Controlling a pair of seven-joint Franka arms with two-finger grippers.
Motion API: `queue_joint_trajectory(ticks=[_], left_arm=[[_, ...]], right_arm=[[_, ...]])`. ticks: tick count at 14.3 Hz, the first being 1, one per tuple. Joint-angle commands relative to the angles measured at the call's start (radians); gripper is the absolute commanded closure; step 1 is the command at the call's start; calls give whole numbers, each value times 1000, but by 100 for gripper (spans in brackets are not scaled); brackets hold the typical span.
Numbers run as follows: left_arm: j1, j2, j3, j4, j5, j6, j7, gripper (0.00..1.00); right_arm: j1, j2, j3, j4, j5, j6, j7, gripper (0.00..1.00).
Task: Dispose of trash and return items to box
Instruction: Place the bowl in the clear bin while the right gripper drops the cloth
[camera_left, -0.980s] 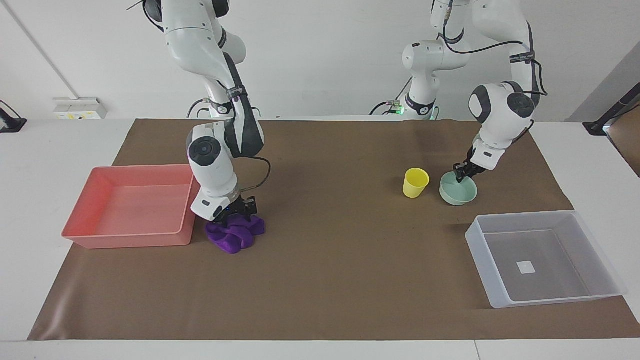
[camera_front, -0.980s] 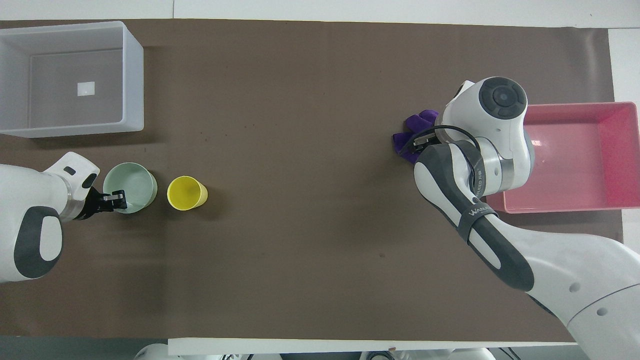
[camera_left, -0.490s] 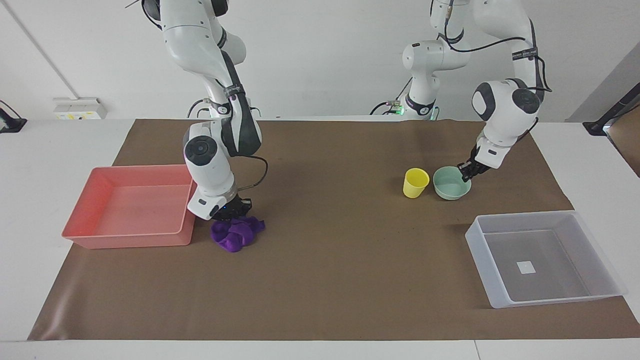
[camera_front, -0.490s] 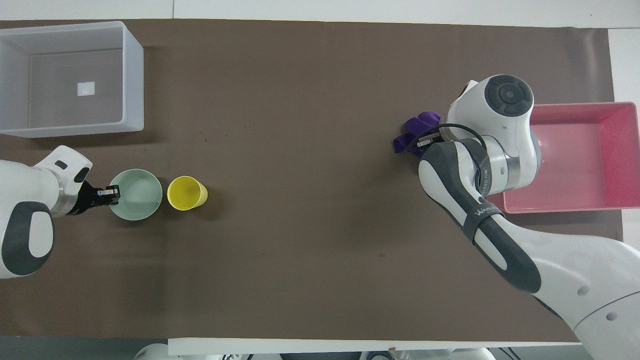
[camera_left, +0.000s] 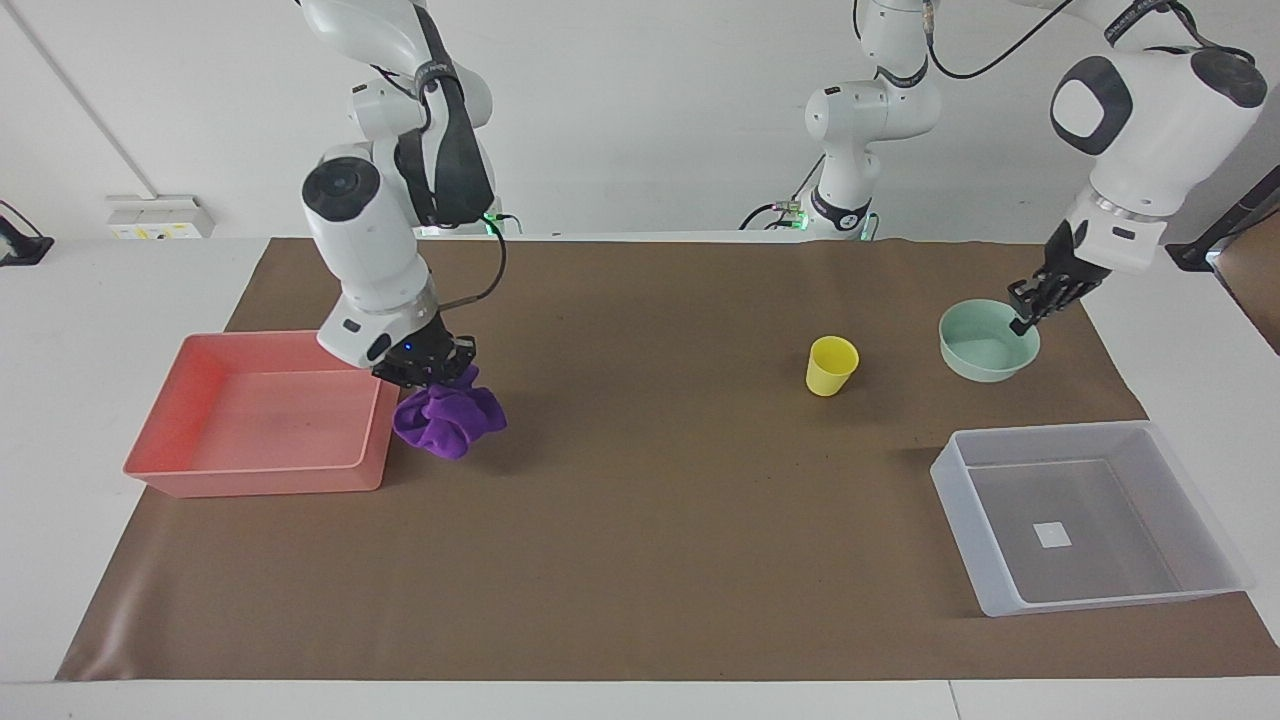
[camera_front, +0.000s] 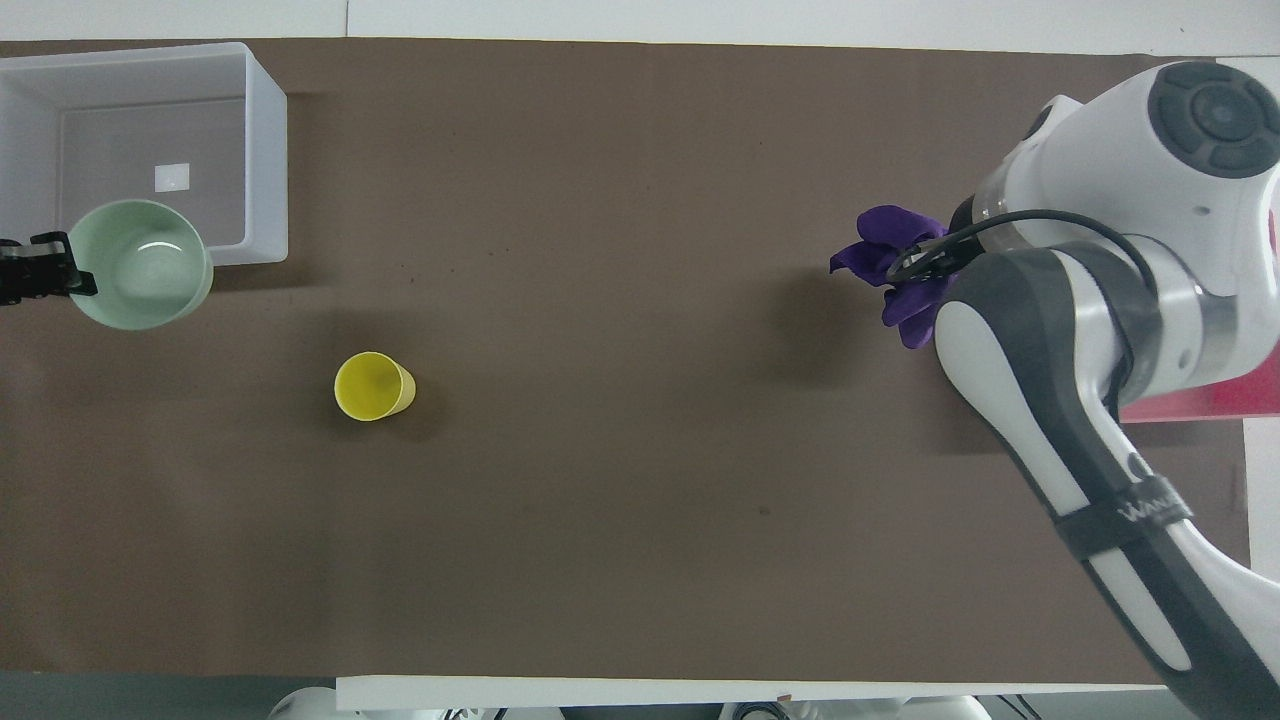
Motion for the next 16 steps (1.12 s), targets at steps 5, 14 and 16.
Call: queue_joint_trajectory(ticks=[5, 14, 16], left_arm=[[79, 449, 1, 263, -24, 290, -8, 100], [13, 288, 8, 254, -11, 77, -11, 0], [-61, 166, 6, 185, 19, -115, -35, 0]], right_arm=[[-271, -104, 6, -46, -10, -112, -120, 100], [-400, -3, 6, -255, -10, 167, -188, 92], [-400, 7, 6, -291, -10, 222, -188, 85]])
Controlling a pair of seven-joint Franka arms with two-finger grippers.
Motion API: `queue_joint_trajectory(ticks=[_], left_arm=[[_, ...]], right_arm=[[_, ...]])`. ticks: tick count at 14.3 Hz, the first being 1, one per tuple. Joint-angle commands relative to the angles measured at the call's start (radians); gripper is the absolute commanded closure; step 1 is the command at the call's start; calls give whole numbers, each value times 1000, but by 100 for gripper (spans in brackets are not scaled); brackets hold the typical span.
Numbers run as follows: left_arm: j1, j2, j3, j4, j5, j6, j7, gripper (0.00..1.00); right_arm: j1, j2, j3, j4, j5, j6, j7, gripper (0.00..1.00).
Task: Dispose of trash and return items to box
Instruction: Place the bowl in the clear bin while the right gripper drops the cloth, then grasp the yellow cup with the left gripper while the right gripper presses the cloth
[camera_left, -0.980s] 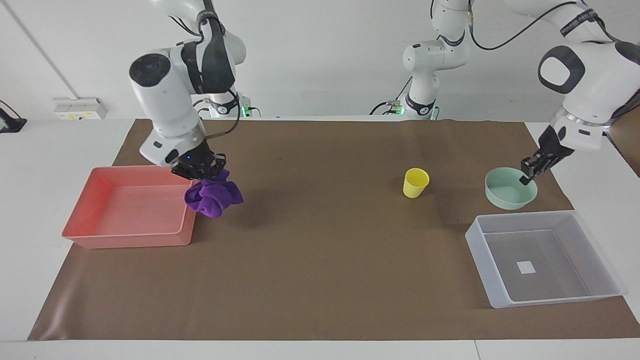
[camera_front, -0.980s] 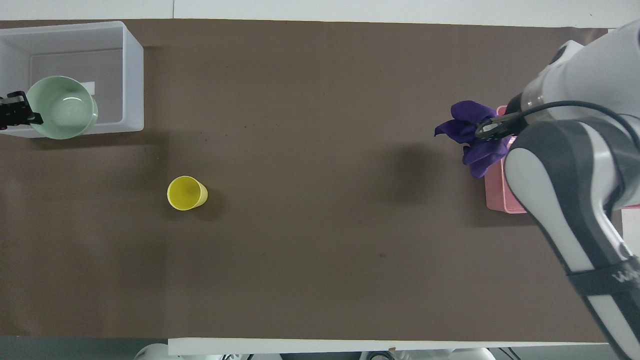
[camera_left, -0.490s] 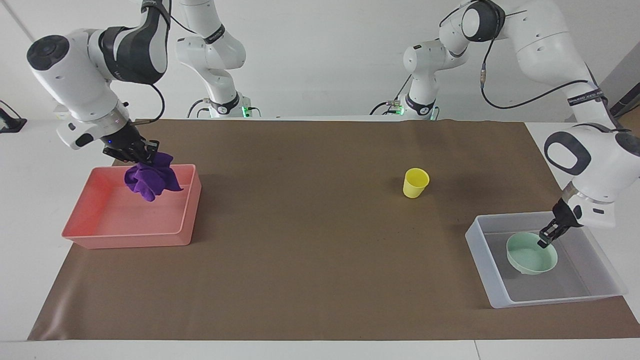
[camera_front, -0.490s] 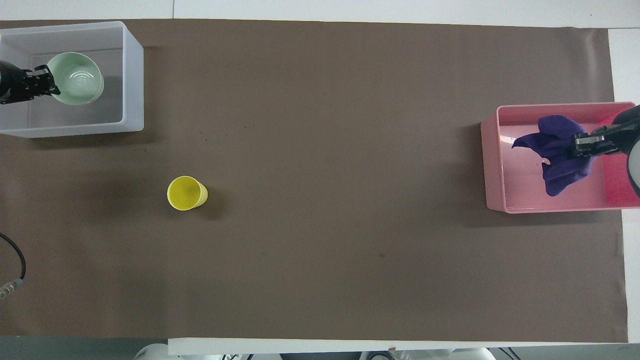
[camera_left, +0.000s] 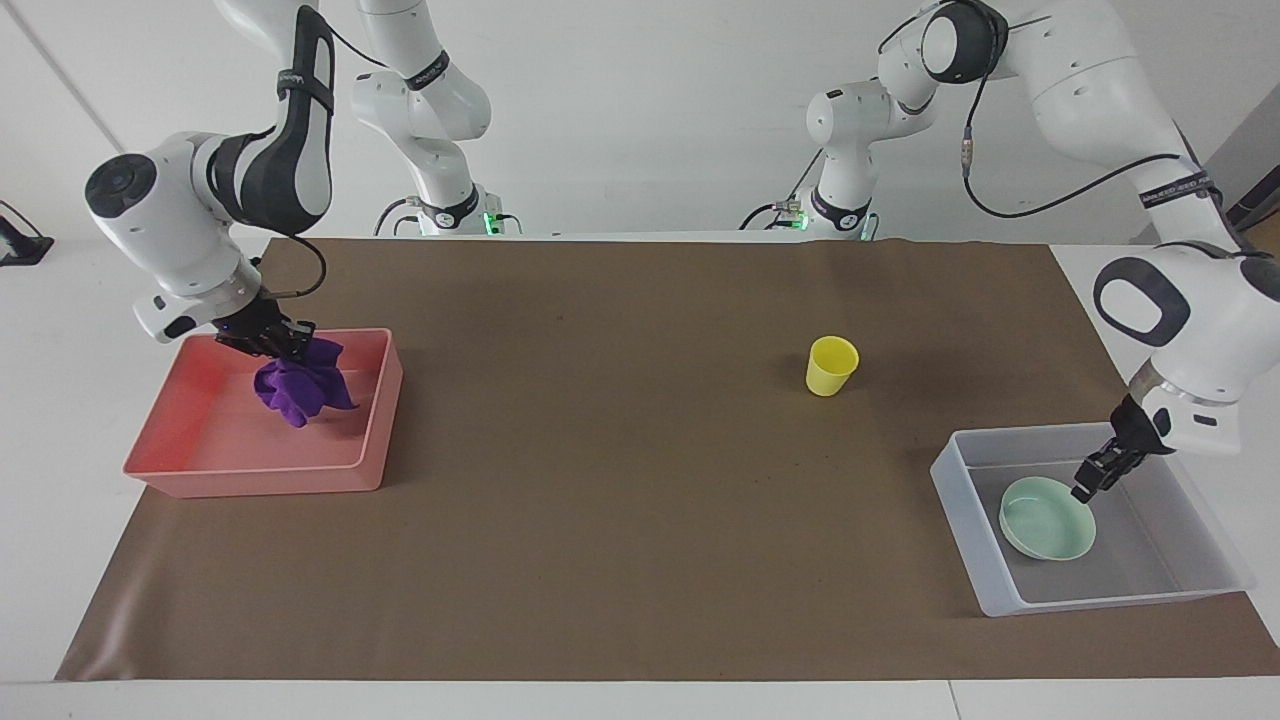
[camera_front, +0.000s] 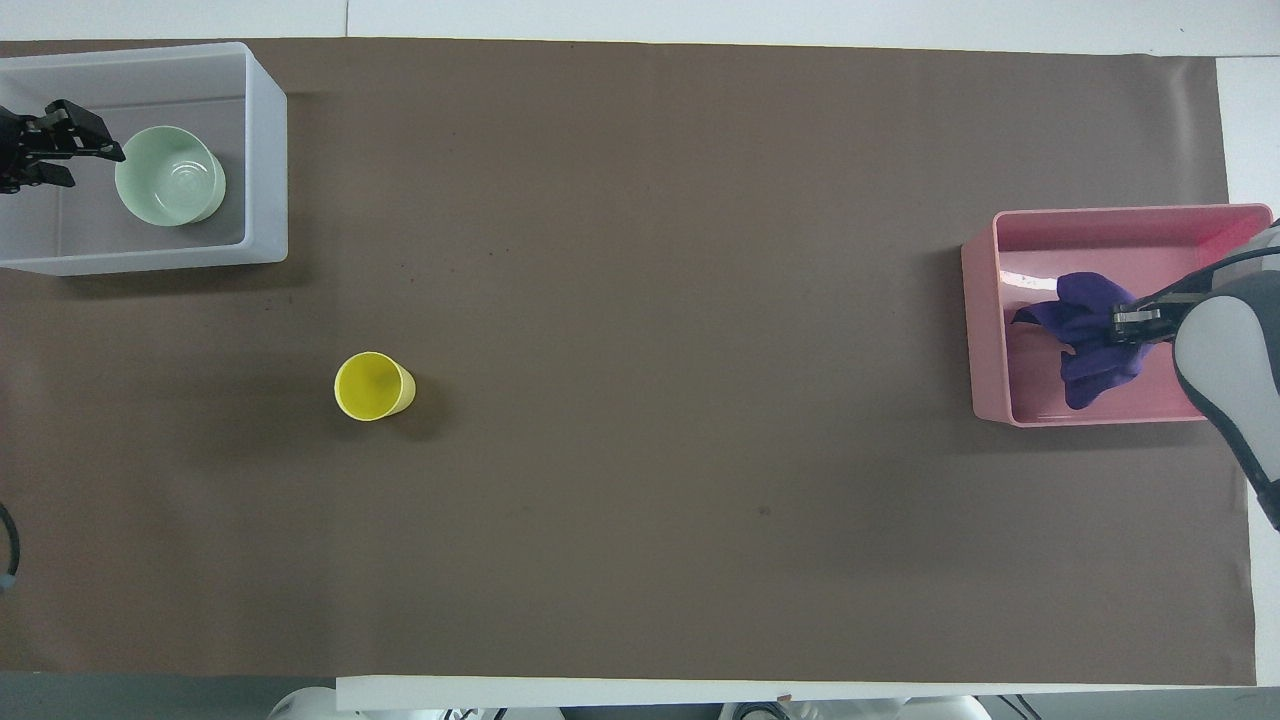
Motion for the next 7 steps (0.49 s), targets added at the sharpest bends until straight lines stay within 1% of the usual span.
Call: queue_joint_trajectory(ticks=[1, 2, 3, 4, 5, 6, 7], left_arm=[[-113, -226, 10, -196, 32, -180, -51, 0], [-142, -278, 7, -271, 32, -194, -61, 0], [-179, -312, 5, -348, 32, -177, -80, 0], [-213, -358, 5, -437, 32, -136, -98, 0], [-239, -397, 4, -535, 32, -52, -108, 0], [-269, -415, 4, -610, 32, 34, -123, 0], [-297, -418, 2, -663, 32, 97, -159, 0]], right_arm=[[-19, 1, 13, -35, -5, 50, -22, 75], [-17, 1, 13, -30, -5, 43, -21, 58], [-19, 1, 13, -23, -4, 40, -18, 31], [-17, -1, 15, -13, 1, 34, -16, 12], [-6, -10, 15, -1, 7, 11, -13, 5], [3, -24, 21, 29, 13, -37, -7, 2], [21, -33, 23, 62, 13, -86, 22, 2]])
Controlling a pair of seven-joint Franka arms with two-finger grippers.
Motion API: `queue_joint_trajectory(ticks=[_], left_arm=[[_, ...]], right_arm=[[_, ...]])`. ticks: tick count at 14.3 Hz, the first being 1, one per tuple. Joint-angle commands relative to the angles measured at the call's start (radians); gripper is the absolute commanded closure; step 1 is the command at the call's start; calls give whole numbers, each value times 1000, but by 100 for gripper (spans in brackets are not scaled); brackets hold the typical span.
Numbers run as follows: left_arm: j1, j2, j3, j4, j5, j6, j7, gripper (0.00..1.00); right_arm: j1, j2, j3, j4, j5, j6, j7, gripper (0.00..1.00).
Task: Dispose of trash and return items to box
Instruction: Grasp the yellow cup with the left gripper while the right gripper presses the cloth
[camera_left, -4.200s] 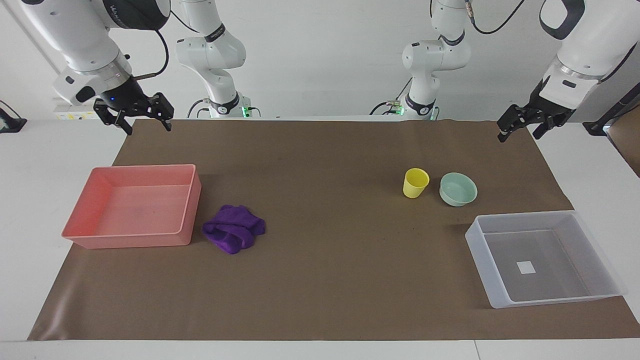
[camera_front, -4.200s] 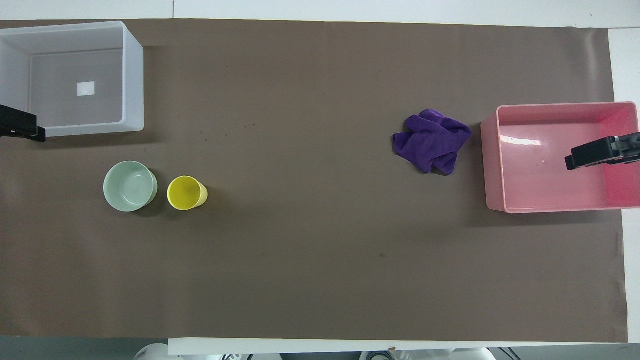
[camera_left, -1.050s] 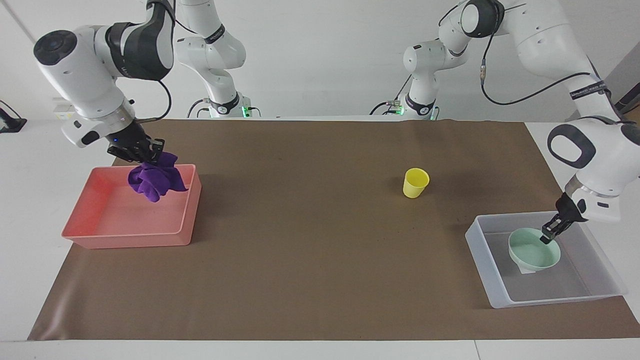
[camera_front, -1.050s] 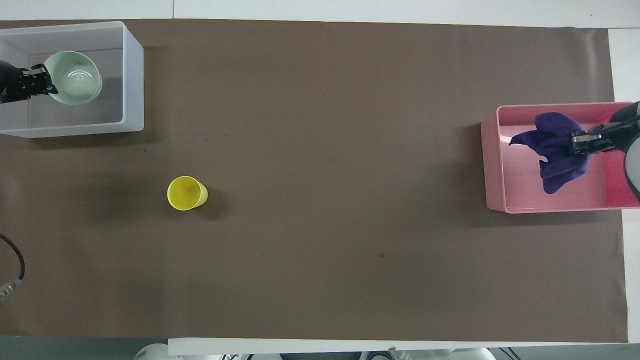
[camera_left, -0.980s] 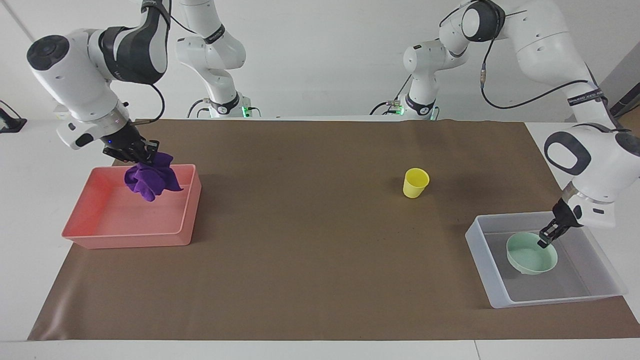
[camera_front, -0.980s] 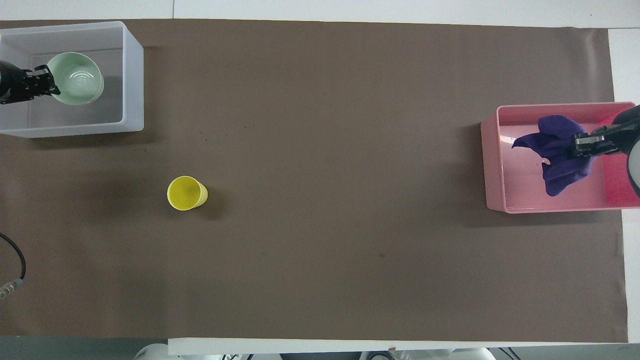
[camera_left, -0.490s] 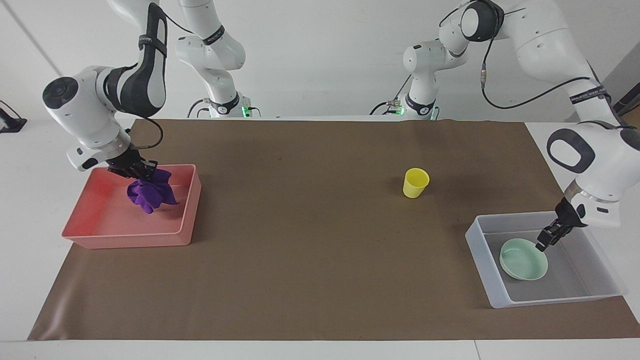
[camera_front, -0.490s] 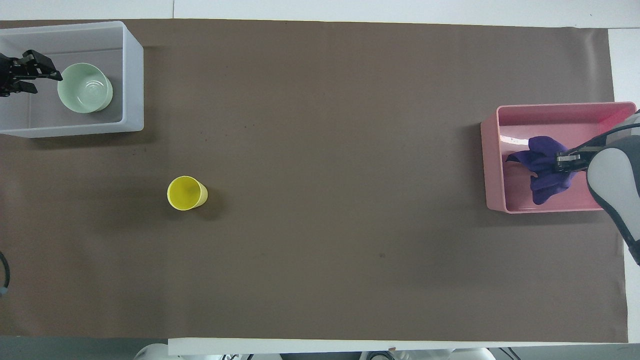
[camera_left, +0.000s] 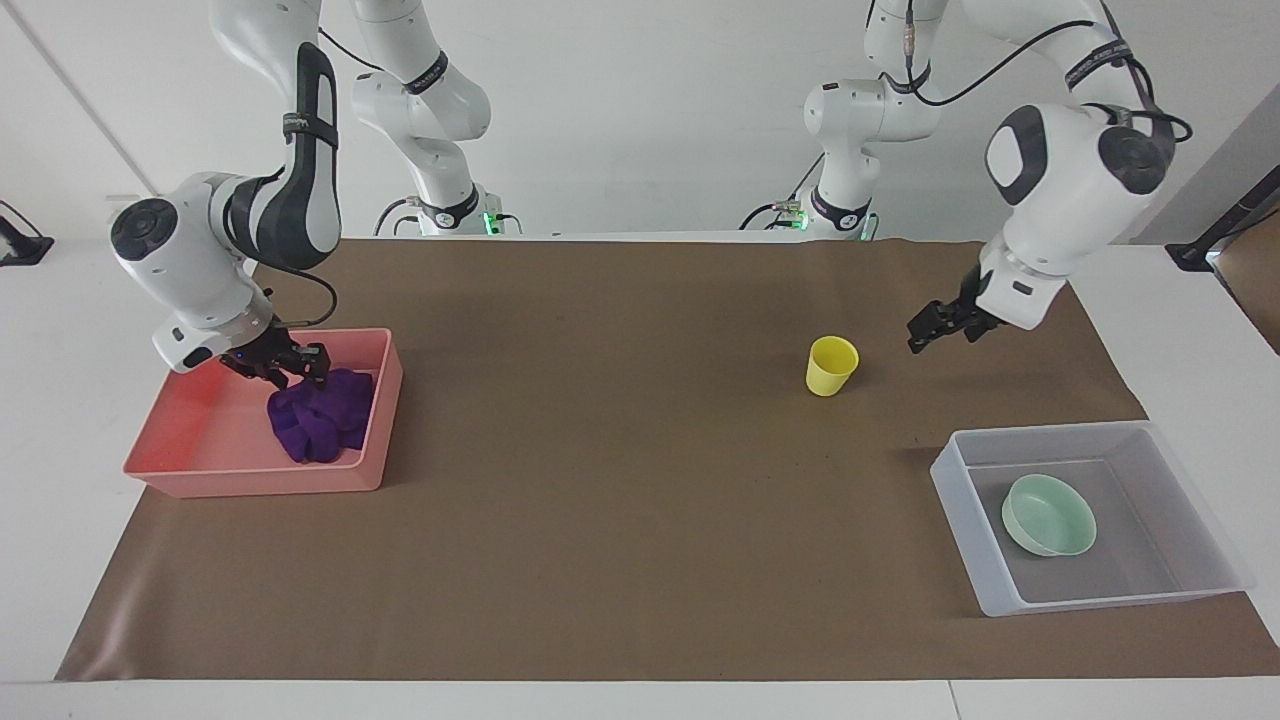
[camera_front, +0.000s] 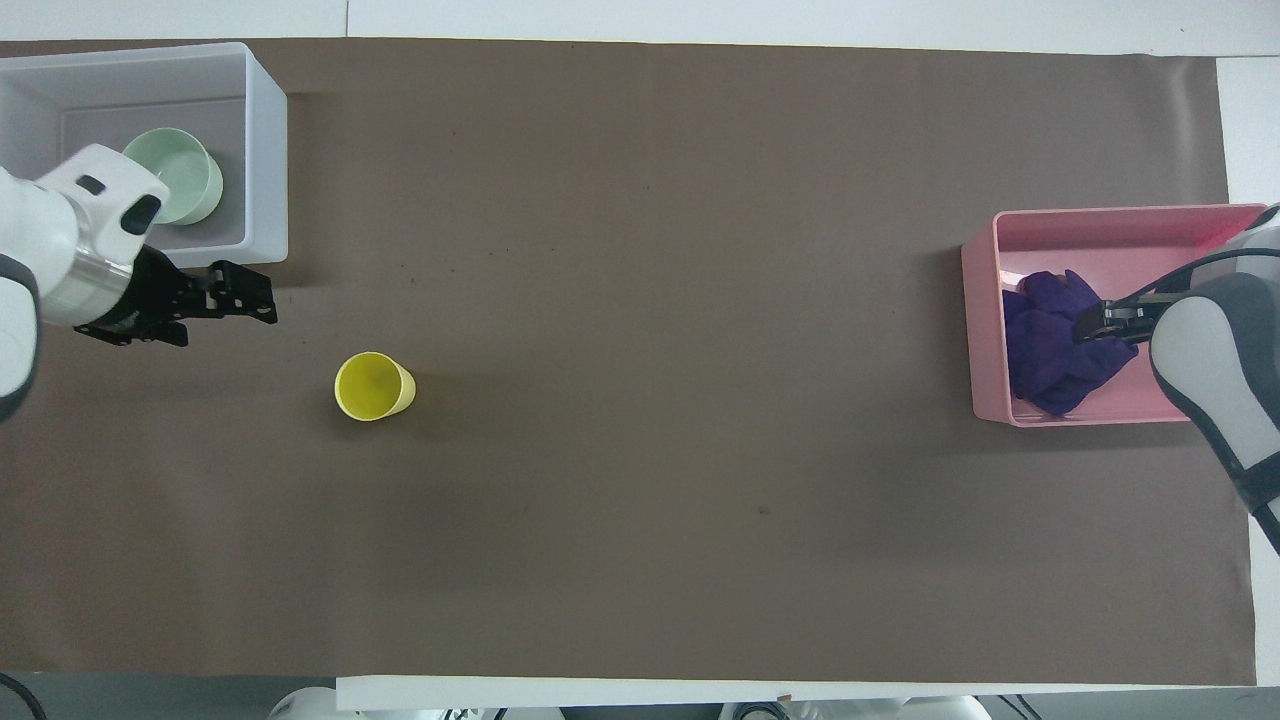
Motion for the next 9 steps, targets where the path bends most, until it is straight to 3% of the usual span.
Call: queue_joint_trajectory(ticks=[1, 3, 4, 5, 6, 9], left_arm=[[-75, -64, 10, -199, 17, 167, -78, 0], [-122, -64, 12, -242, 17, 170, -107, 0], [-125, -64, 12, -267, 17, 180, -110, 6], [-132, -62, 10, -287, 17, 205, -127, 63], [-132, -59, 12, -304, 17, 220, -117, 100], [-132, -53, 13, -308, 17, 248, -118, 100]], right_arm=[[44, -44, 13, 77, 9, -119, 73, 1], [107, -58, 13, 130, 11, -185, 144, 1], [136, -58, 13, 174, 9, -237, 170, 1], [166, -53, 15, 240, 8, -310, 179, 1], [195, -47, 13, 309, 3, -381, 181, 1], [207, -48, 13, 432, -7, -553, 179, 1]])
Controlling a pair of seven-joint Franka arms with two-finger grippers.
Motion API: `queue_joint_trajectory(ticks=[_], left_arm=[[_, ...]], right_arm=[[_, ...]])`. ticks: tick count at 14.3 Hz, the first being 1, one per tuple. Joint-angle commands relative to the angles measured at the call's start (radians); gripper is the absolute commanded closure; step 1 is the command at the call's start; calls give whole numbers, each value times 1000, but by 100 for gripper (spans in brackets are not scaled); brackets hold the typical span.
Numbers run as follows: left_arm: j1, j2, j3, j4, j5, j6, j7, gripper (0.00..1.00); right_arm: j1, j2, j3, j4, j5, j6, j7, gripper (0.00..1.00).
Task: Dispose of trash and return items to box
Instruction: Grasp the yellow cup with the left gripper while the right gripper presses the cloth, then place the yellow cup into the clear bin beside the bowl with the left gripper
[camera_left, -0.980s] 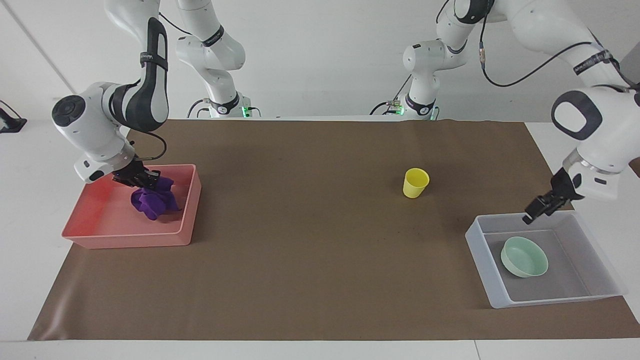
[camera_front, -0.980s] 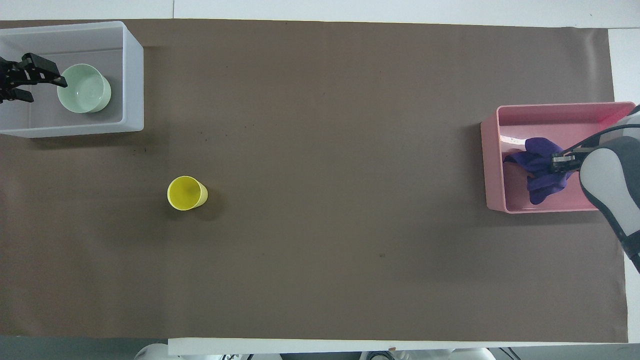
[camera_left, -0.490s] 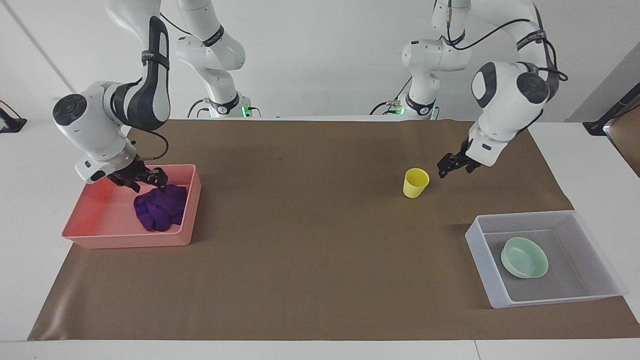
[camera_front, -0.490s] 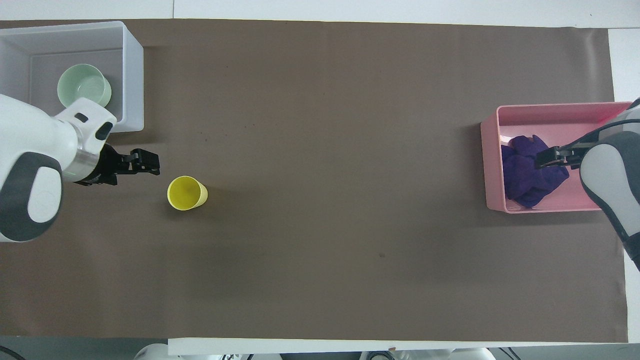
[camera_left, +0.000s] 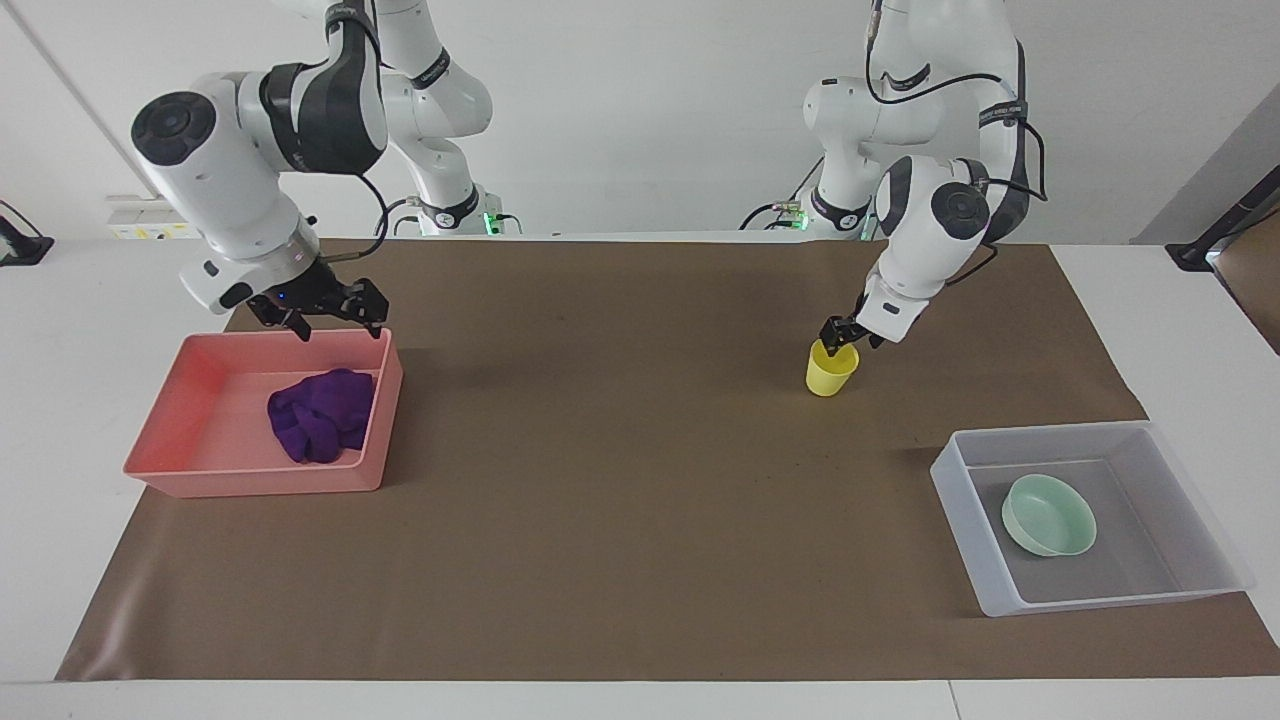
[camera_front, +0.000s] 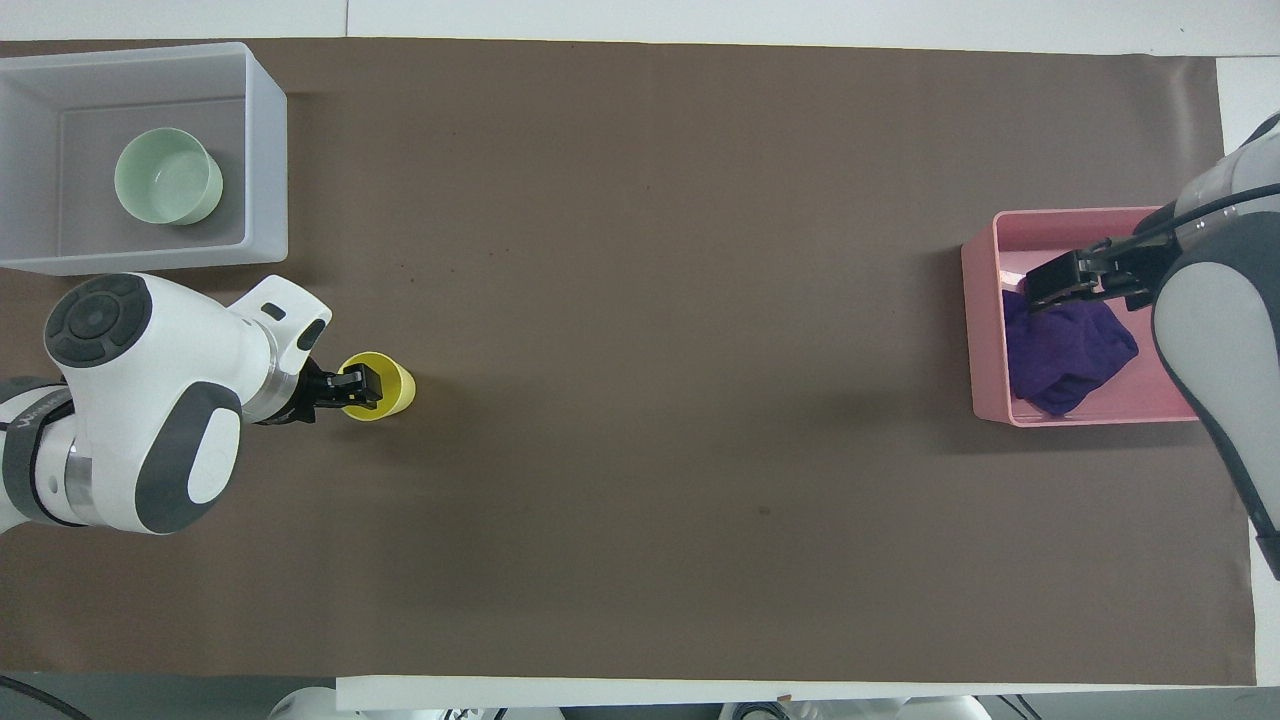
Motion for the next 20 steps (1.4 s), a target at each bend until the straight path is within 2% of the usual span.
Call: queue_joint_trajectory(ticks=[1, 3, 5, 6, 7, 9, 10, 12, 14, 15, 17, 20], left_arm=[[-13, -29, 15, -33, 17, 32, -19, 100], [-13, -28, 15, -27, 17, 32, -21, 100], [-6, -26, 18, 40, 17, 3, -35, 100], [2, -43, 21, 95, 16, -62, -35, 100], [28, -43, 24, 197, 16, -149, -35, 100], [103, 19, 25, 363, 19, -240, -38, 100], [135, 40, 31, 390, 19, -227, -38, 100], [277, 104, 32, 468, 17, -94, -26, 100], [342, 283, 35, 668, 17, -51, -24, 100], [362, 348, 35, 710, 19, 1, -26, 100], [397, 394, 35, 694, 20, 103, -20, 100], [388, 446, 36, 680, 20, 115, -21, 100]], right_arm=[[-13, 18, -1, 116, -9, -134, -6, 1], [-20, 14, -1, 164, -12, -199, -10, 1], [-24, -18, -9, 164, -10, -237, -18, 0], [-24, -43, -11, 147, -10, -239, -44, 0], [-25, -51, -11, 141, -10, -250, -76, 0], [-22, -51, -11, 142, -10, -259, -104, 0], [-22, -52, -11, 141, -10, -257, -99, 0], [-24, -52, -11, 138, -10, -244, -95, 0], [-28, -52, -14, 139, -12, -241, -93, 0], [-42, -54, -14, 141, -13, -242, -95, 0], [-76, -69, -14, 141, -15, -244, -99, 0], [-99, -80, -12, 139, -15, -247, -109, 0]])
